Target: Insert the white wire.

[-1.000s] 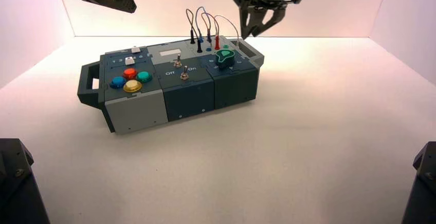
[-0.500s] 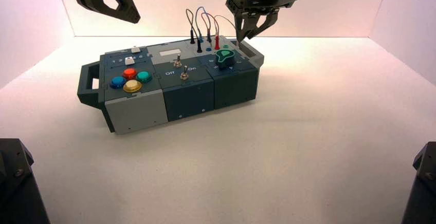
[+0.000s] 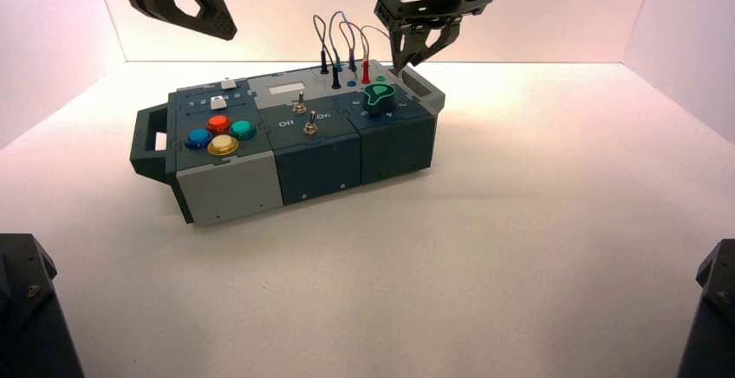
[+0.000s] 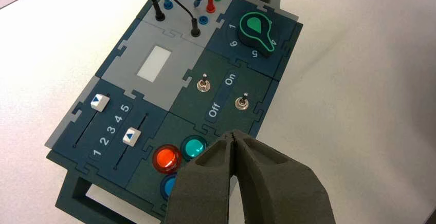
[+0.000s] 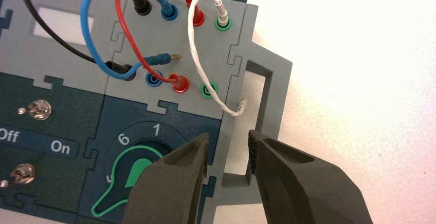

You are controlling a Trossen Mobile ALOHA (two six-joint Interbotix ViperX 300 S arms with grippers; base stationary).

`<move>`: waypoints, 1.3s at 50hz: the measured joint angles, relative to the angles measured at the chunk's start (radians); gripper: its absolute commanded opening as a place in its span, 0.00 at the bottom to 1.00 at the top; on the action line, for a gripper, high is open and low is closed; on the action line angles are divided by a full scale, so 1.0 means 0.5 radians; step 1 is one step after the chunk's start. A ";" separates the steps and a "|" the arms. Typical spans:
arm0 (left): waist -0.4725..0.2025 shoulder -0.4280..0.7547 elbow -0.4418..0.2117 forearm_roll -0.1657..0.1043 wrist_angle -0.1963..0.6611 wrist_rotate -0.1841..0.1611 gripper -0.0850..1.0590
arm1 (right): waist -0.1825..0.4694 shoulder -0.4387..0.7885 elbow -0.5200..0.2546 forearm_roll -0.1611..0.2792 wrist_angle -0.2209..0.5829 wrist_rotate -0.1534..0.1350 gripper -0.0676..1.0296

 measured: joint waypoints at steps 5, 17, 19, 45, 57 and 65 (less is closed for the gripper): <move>0.000 0.000 0.000 0.000 0.000 0.000 0.05 | -0.003 0.028 -0.018 -0.025 0.000 0.000 0.45; 0.000 0.003 0.000 0.000 -0.006 0.015 0.05 | -0.025 0.052 -0.058 -0.040 0.006 0.000 0.45; 0.000 0.003 0.000 -0.003 -0.009 0.015 0.05 | -0.037 0.061 -0.064 -0.040 0.009 0.000 0.45; 0.000 0.055 0.000 -0.003 -0.018 0.018 0.05 | -0.052 0.178 -0.160 -0.043 0.031 -0.003 0.45; 0.000 0.058 0.000 0.000 -0.018 0.018 0.05 | -0.052 0.199 -0.193 -0.043 0.037 0.000 0.40; 0.000 0.058 -0.003 -0.003 -0.018 0.018 0.05 | -0.049 0.221 -0.218 -0.043 0.080 -0.003 0.25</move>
